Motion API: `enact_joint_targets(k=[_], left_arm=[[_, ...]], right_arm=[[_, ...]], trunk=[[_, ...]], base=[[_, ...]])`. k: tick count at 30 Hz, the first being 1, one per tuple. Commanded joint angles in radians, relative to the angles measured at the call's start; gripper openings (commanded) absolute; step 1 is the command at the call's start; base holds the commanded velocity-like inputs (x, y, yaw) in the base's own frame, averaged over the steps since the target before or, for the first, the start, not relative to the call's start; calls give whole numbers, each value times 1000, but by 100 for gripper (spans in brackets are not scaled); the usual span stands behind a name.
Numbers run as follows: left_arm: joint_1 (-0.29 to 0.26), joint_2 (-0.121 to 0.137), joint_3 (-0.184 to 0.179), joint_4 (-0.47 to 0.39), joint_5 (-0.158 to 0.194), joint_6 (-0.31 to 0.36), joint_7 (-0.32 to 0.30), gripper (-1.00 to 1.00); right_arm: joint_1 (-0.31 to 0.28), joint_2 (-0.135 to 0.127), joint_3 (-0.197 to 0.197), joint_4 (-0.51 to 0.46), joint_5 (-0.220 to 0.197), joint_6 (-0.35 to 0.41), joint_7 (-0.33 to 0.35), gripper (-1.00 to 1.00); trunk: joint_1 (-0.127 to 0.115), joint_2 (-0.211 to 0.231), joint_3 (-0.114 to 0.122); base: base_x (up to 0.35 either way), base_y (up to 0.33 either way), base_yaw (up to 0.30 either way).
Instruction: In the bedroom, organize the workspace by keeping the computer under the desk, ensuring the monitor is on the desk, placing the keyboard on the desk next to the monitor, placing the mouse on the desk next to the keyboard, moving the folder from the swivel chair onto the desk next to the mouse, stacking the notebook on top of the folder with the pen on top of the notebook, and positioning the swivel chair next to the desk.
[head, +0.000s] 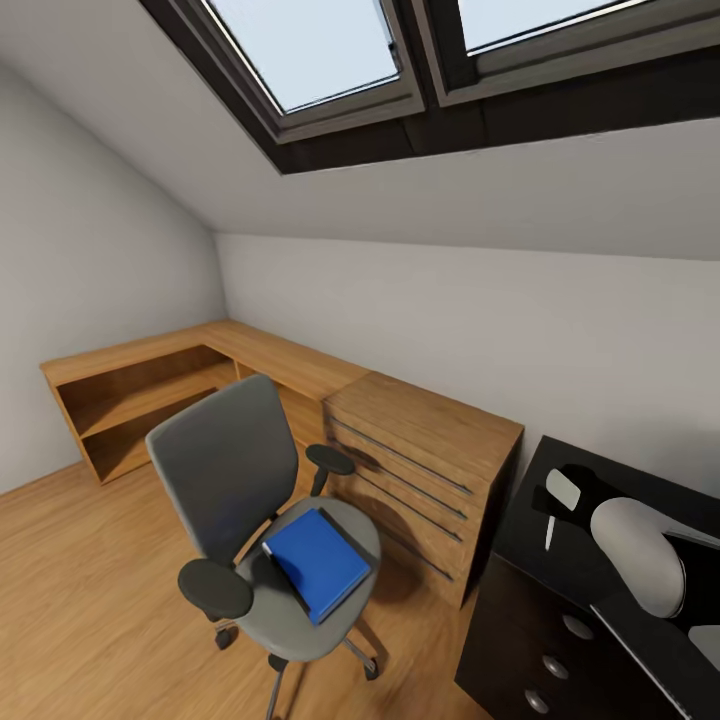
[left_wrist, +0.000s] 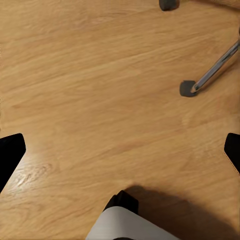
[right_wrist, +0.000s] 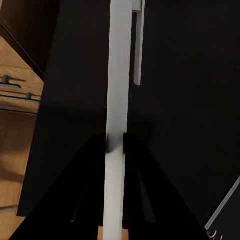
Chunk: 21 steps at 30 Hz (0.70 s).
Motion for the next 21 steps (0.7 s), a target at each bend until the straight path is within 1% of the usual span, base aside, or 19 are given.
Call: enact_joint_targets(k=[1,7,15,18,21], left_arm=[[0,1,-8,-1,6,-5,9,100],[0,0,-6,-1,7,-8,12,100],[0,0,-6,-1,7,-9,12,100],[-2,-17,2,13,11,-26,15,100],[-2,-33,1,10,10,-42,15,100]], right_arm=[[0,0,0,-2,-12,2,-4,-100],[0,0,1,-2,-12,2,-4,-100],[10,-1,2,1,-12,-22,11,-100],[-7,16,9,9,-8,-20,5,-100],[-9,15,9,6,-6,-13,6,-100]], trunk=[[0,-1,-1],[23,-43,-20],[54,-99,-45],[54,-99,-45],[54,-99,-45]], base=[[25,0,0],[8,0,0],[0,0,0],[0,0,0],[0,0,0]])
